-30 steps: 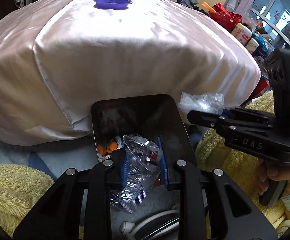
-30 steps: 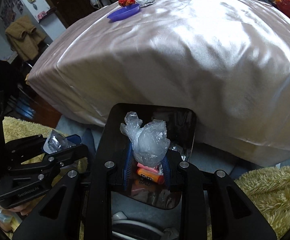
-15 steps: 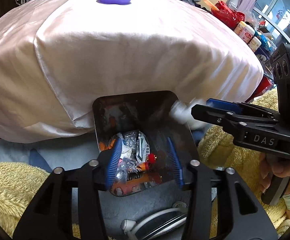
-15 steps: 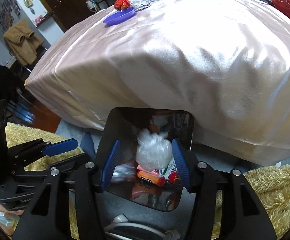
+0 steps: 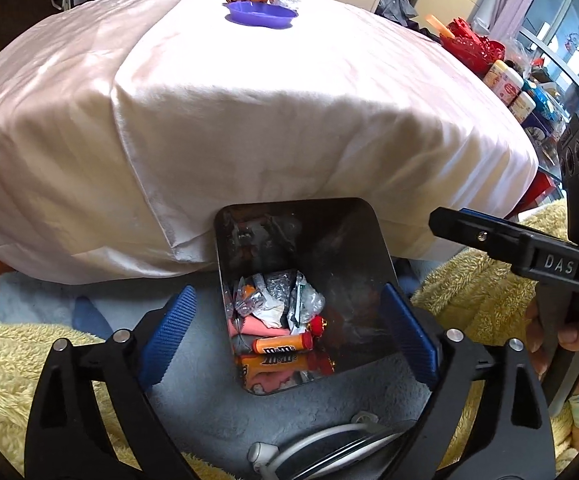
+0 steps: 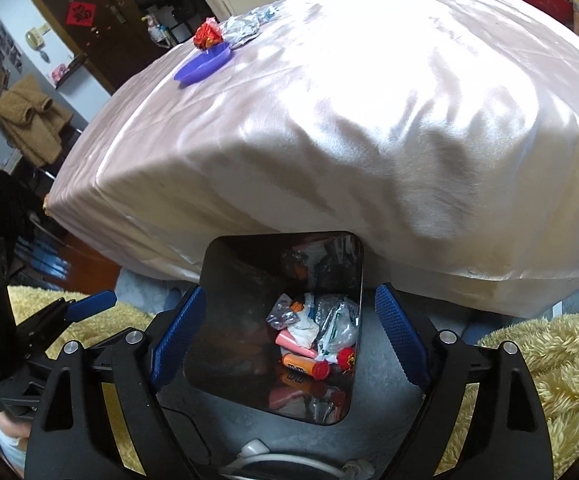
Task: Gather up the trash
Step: 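Lower the blister pack and plastic bag into the black bin and open both grippers, then grasp the blue plate with the left gripper while the right grasps the silver foil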
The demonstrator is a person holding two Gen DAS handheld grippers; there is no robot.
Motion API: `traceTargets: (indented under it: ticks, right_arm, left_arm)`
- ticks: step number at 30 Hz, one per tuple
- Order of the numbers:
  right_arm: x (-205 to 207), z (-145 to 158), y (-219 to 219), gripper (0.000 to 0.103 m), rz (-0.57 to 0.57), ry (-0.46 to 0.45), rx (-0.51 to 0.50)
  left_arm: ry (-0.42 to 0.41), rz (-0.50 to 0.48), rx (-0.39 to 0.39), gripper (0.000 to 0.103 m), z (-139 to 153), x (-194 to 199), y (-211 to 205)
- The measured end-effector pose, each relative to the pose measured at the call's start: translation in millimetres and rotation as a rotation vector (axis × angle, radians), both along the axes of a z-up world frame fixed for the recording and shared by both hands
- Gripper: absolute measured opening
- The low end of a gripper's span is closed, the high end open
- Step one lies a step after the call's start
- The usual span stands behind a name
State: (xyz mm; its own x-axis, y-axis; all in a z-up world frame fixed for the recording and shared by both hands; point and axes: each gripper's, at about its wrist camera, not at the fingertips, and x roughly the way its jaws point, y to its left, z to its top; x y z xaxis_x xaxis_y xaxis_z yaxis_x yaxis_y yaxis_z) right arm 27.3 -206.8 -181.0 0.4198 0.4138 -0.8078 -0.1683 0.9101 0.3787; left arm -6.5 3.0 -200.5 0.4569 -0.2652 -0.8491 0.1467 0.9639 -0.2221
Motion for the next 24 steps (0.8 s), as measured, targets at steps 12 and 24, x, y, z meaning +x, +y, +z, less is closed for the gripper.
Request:
traceTargets:
  ticks: [12,24]
  right_arm:
    - [38.9,62.6,-10.3,0.087,-0.043,-0.104,0.039]
    - [116.0,85.5,-2.0,0.087,-0.022,-0.125,-0.035]
  left_arm:
    - [-0.102,0.051,0.026,0.095,53.7,38.0,15.7]
    - [-0.13,0.057,0.063,0.095,77.2,109.5,20.7]
